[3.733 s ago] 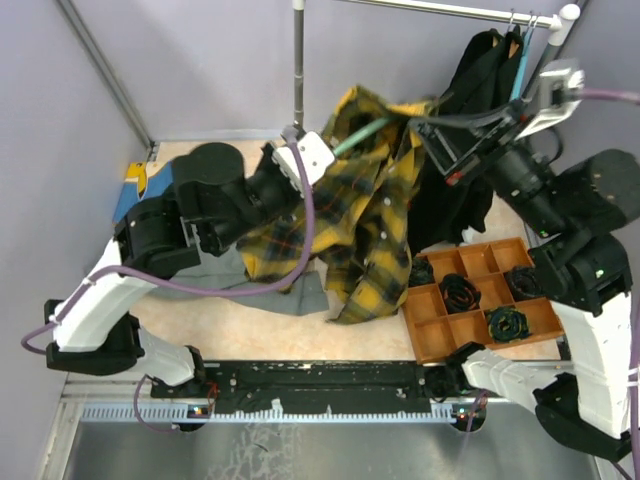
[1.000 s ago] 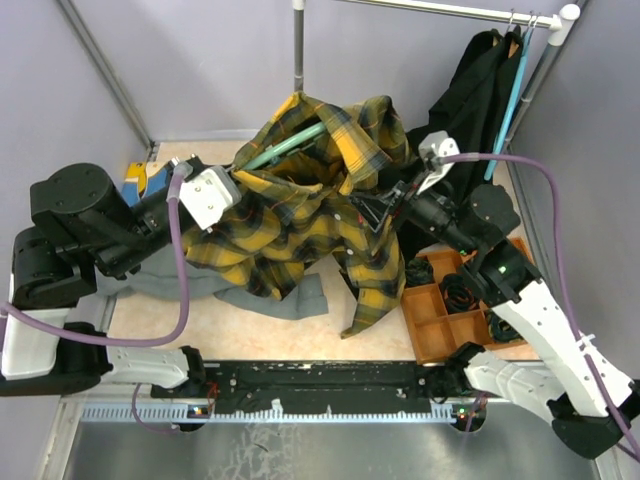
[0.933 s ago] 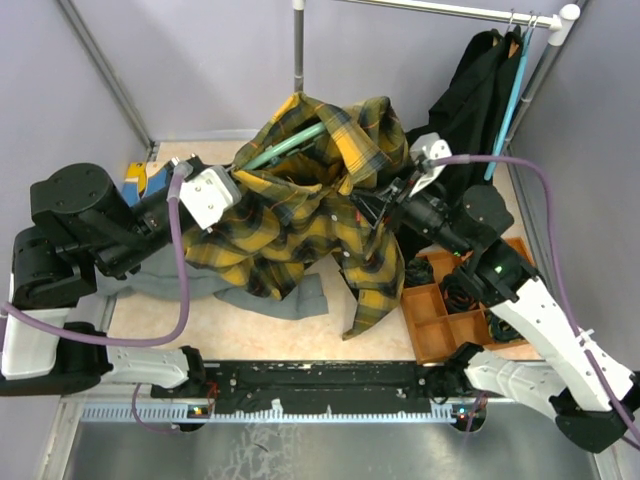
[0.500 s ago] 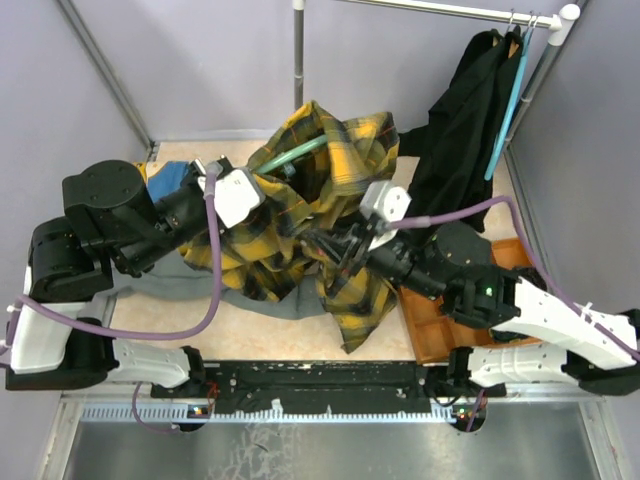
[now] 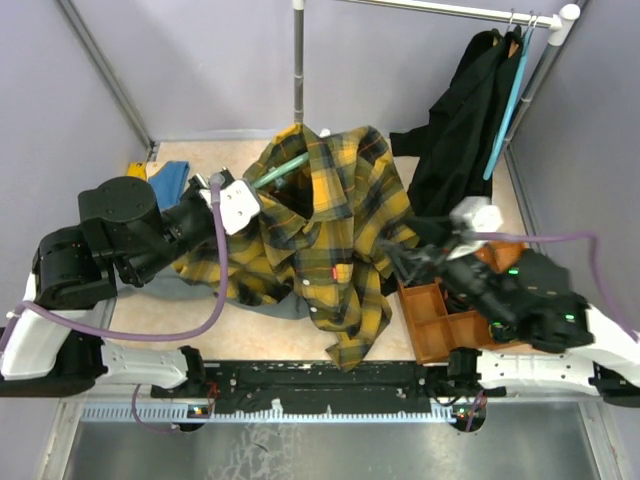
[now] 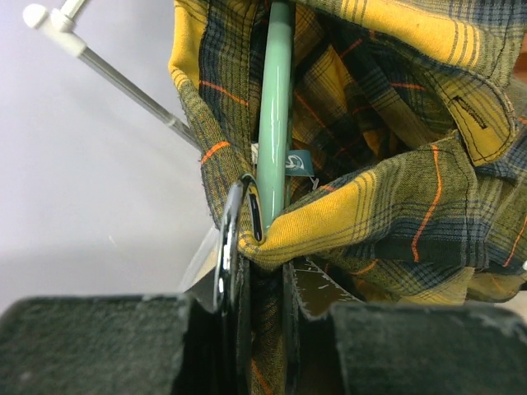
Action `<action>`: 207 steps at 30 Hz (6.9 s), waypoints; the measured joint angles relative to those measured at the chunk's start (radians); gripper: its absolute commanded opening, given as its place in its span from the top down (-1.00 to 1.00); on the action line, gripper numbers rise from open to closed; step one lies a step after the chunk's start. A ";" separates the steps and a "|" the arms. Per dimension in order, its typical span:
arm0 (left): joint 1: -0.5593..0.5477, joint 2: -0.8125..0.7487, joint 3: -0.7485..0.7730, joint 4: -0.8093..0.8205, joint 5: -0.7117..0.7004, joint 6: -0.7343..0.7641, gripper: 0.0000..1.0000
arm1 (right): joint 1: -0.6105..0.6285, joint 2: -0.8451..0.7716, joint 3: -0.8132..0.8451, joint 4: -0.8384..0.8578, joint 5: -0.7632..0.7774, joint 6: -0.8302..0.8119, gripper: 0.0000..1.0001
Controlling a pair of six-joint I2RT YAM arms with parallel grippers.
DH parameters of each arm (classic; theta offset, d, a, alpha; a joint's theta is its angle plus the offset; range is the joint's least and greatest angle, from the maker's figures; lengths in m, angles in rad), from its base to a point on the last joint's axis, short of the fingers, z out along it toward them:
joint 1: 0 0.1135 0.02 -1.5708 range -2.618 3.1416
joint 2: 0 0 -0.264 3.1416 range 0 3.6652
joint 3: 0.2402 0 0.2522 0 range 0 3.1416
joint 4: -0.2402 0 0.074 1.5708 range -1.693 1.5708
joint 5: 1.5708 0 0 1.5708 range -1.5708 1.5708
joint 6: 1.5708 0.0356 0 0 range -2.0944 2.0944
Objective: Place the shirt on the hanger
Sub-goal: Hang the shirt on the hanger, then place the hanger on the clothesline.
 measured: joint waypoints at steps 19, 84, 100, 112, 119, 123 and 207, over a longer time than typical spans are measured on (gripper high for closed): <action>0.000 -0.055 -0.225 -0.150 0.459 -0.179 1.00 | 0.000 -0.040 0.411 -0.513 -0.054 0.120 -0.35; 0.003 -0.059 -0.164 -0.133 0.451 -0.121 1.00 | 0.000 0.040 0.460 -0.583 -0.230 -0.013 -0.19; 0.003 -0.002 -0.164 -0.220 0.723 -0.132 1.00 | 0.000 0.142 0.373 -0.763 -0.499 -0.011 -0.24; 0.003 0.017 -0.163 -0.223 0.756 -0.132 1.00 | 0.000 0.181 0.312 -0.726 -0.568 -0.013 0.05; 0.002 0.034 -0.163 -0.225 0.762 -0.132 0.37 | 0.000 0.198 0.302 -0.685 -0.581 -0.017 1.00; 0.002 0.008 -0.179 -0.163 0.697 -0.160 -0.24 | 0.000 0.184 0.298 -0.678 -0.532 0.000 1.00; 0.000 -0.061 -0.438 0.230 0.412 -0.278 1.00 | 0.001 0.231 0.284 -0.024 -0.016 0.051 -0.09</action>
